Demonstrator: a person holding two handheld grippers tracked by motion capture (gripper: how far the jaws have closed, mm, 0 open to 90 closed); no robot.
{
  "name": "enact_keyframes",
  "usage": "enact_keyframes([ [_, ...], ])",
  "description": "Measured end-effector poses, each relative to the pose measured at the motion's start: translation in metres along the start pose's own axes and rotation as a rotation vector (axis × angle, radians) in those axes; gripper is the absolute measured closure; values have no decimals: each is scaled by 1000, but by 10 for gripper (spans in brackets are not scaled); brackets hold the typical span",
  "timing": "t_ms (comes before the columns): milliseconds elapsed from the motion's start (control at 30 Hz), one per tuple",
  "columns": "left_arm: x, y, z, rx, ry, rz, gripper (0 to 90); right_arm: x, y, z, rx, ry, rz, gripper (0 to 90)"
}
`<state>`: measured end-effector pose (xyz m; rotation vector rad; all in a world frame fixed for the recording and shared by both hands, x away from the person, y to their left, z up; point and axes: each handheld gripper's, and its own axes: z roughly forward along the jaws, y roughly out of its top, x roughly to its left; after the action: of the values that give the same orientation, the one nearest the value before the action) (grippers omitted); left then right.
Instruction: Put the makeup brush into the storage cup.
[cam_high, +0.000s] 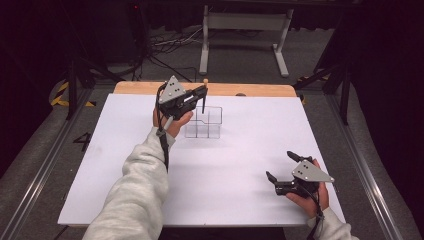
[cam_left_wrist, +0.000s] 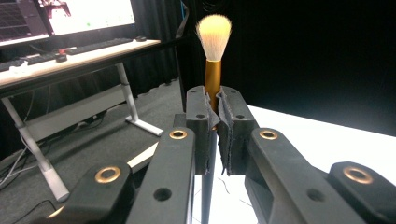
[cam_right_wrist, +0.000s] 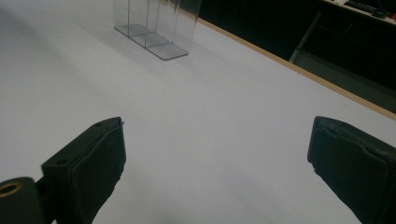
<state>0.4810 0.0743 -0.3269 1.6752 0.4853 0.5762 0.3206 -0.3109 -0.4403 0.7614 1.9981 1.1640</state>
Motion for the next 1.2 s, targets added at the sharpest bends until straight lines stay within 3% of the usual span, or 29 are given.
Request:
enact_keyframes([
  [500,8,-16,32,83,24,-17,835,-1,-1,1,-2,15,9,51],
  [833,10,-33,35,121,23,-31,834,-1,-2,1,0,17,9,52],
  [1200,8,-49,27,141,21,-34,834,0,-2,3,8,20,3,54],
])
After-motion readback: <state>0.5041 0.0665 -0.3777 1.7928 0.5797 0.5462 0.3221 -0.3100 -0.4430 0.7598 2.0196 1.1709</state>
